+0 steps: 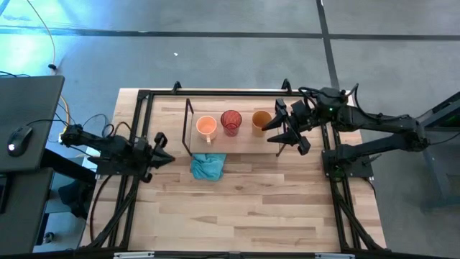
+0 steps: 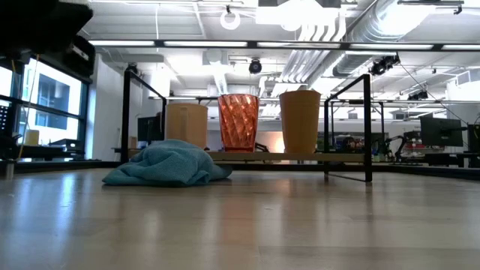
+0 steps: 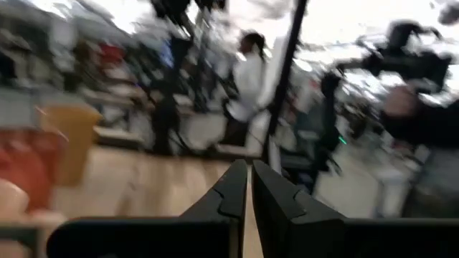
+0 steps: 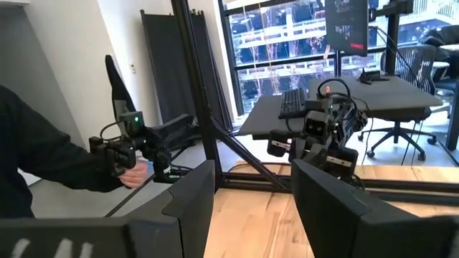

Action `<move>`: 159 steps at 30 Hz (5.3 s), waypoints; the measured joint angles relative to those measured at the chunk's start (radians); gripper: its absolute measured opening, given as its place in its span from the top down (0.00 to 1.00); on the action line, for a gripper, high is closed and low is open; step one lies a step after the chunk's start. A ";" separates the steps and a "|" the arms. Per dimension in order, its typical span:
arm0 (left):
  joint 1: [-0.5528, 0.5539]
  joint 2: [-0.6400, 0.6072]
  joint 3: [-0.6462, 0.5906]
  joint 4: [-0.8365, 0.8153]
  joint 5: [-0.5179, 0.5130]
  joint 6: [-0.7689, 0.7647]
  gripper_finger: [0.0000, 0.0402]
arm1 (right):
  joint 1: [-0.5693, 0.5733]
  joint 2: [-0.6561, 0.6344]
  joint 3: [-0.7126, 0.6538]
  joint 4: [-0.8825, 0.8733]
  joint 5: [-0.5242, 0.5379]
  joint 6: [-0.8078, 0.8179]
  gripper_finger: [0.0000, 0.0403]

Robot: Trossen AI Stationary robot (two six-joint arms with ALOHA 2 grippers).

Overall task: Stack small to large cups/mugs on shelf
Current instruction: Return to Home Position

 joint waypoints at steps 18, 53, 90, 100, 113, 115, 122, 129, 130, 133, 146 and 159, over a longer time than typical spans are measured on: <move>0.000 0.005 0.000 -0.158 0.169 -0.094 0.97 | 0.000 0.000 0.000 -0.032 -0.002 -0.019 0.56; 0.322 0.003 0.002 0.073 0.264 0.441 0.97 | 0.000 0.000 0.000 -0.055 -0.002 -0.071 0.56; 0.425 0.003 0.001 -0.079 0.332 0.133 0.97 | 0.000 0.000 0.000 -0.092 -0.004 -0.086 0.56; 0.346 0.003 0.001 -0.056 0.253 0.148 0.97 | 0.000 0.000 0.000 -0.092 -0.026 -0.089 0.56; 0.221 0.004 0.001 -0.145 0.094 0.202 0.97 | 0.000 0.000 0.000 -0.092 -0.052 -0.079 0.56; 0.222 0.011 0.001 -0.144 0.093 0.219 0.97 | 0.000 0.000 0.000 -0.092 -0.052 -0.078 0.56; 0.222 0.071 0.001 -0.146 0.097 0.269 0.97 | 0.000 0.000 0.000 -0.092 -0.052 -0.068 0.56; 0.222 0.109 0.001 -0.142 0.082 0.269 0.97 | -0.001 0.000 0.000 -0.092 -0.054 -0.071 0.56; 0.222 0.109 0.001 -0.135 0.067 0.268 0.97 | -0.003 0.000 0.000 -0.092 -0.054 -0.078 0.56; 0.222 0.106 0.001 -0.075 0.004 0.265 0.97 | -0.003 0.000 0.000 -0.091 -0.050 -0.087 0.56; 0.222 0.069 0.001 0.076 -0.017 0.356 0.97 | -0.003 0.000 0.000 -0.084 -0.047 -0.067 0.56; 0.222 -0.001 0.002 0.049 -0.096 0.407 0.97 | -0.003 0.000 0.000 -0.106 -0.047 -0.081 0.56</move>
